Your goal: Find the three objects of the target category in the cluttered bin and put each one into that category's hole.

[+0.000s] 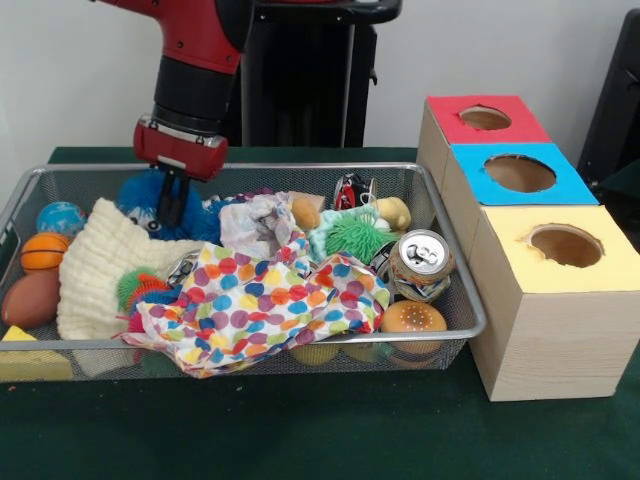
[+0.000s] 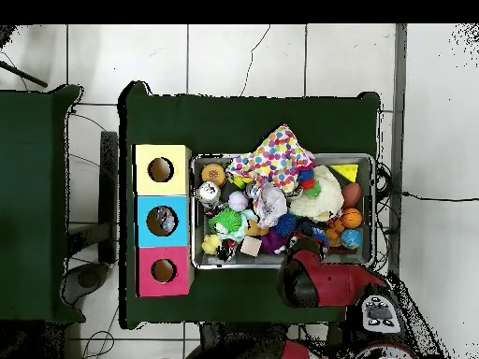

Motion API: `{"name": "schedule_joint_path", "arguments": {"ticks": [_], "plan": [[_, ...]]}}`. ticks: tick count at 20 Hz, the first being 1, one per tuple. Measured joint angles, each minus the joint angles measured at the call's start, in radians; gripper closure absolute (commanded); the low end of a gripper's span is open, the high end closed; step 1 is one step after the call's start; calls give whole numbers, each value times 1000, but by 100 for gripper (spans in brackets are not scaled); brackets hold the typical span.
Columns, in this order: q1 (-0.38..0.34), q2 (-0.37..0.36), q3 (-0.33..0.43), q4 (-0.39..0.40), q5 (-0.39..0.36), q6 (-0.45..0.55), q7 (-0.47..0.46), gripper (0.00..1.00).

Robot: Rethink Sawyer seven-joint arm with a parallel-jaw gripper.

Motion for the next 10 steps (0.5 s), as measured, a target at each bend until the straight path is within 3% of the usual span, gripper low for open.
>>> {"name": "schedule_joint_path", "arguments": {"ticks": [10], "plan": [[-9, -32, 25, 1, -1, 44, 0, 100]]}}
